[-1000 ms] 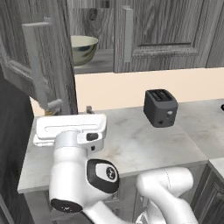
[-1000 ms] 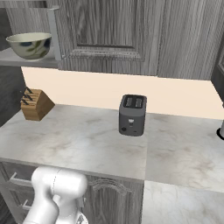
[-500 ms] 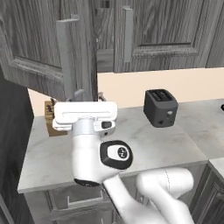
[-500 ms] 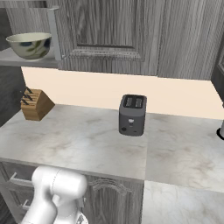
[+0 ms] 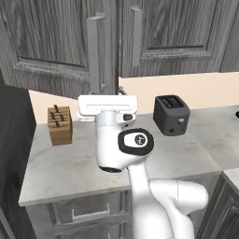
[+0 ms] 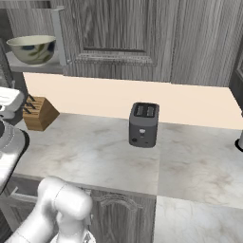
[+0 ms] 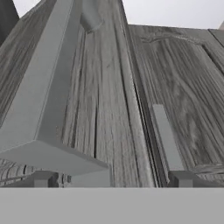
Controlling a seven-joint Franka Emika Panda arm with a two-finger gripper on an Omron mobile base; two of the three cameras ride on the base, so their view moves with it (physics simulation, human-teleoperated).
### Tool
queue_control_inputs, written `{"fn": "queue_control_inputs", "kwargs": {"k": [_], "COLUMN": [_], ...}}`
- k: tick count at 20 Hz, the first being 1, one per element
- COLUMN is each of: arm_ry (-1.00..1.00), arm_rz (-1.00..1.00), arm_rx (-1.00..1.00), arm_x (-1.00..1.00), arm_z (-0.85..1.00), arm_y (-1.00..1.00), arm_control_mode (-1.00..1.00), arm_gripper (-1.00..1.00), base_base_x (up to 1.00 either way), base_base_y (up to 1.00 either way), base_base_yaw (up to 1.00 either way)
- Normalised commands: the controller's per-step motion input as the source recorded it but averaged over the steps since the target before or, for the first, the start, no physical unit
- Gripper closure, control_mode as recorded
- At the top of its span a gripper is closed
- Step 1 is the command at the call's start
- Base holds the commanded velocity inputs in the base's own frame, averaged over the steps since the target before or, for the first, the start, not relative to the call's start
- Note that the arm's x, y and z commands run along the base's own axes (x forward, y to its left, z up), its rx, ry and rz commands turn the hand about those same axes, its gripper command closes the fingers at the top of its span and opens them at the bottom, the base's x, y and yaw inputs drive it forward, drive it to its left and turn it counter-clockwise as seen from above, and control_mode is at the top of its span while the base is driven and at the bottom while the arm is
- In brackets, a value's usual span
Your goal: Open the cabinet. Pick the bowls from the counter and place them in the cabinet. Then close the cabinet.
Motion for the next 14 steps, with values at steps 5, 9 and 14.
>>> {"fn": "queue_control_inputs", "kwargs": {"k": [5, 9, 14], "arm_ry": [-0.08, 0.00, 0.00], "arm_rz": [0.00, 0.00, 0.01], "arm_rx": [0.03, 0.02, 0.03], "arm_x": [0.94, 1.00, 0.98], "arm_z": [0.00, 0.00, 0.00], "arm_y": [-0.32, -0.23, -0.35], "arm_control_mode": [-1.00, -1.00, -1.00], "arm_gripper": [-1.00, -1.00, -1.00], "base_base_x": [0.00, 0.00, 0.00], "base_base_y": [0.00, 0.00, 0.00], "base_base_yaw": [0.00, 0.00, 0.00]}}
